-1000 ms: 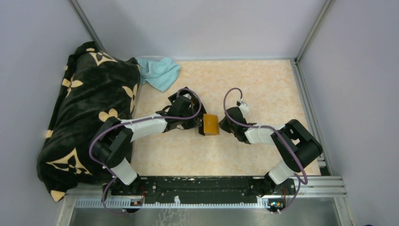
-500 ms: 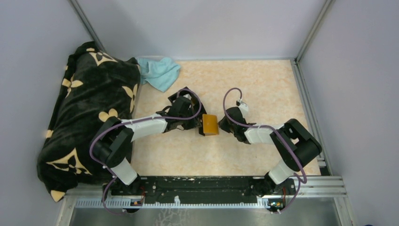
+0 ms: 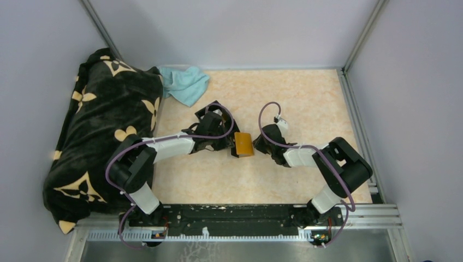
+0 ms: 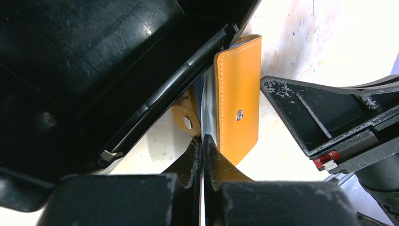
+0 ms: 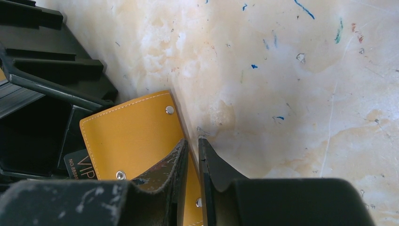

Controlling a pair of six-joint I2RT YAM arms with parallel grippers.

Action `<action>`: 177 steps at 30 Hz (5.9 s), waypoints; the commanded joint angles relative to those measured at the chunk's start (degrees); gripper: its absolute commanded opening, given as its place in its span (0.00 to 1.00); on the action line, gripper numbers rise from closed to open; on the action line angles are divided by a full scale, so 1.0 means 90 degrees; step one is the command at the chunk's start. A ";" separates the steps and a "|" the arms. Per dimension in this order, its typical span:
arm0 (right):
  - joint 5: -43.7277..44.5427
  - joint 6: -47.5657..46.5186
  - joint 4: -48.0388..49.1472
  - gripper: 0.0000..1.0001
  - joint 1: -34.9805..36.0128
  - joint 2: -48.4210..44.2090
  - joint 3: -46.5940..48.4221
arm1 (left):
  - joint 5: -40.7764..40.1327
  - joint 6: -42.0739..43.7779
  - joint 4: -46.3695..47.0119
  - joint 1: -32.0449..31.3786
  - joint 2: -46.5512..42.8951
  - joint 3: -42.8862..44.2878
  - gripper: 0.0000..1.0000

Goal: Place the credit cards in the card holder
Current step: Open the card holder at the center of the board.

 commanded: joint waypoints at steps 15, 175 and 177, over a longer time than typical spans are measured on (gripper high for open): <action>-0.0296 -0.0208 -0.1649 0.17 0.0157 0.0615 -0.0480 | -0.0697 -0.0294 -0.0174 -0.0045 -0.0571 -0.0335 0.00; -0.0345 -0.0293 -0.1495 0.17 0.0156 0.0776 -0.0603 | -0.0327 -0.1391 0.1243 -0.0296 -0.0147 -0.0941 0.00; -0.0336 -0.0298 -0.1509 0.17 0.0158 0.0777 -0.0595 | -0.0303 -0.1453 0.1317 -0.0296 -0.0136 -0.0946 0.00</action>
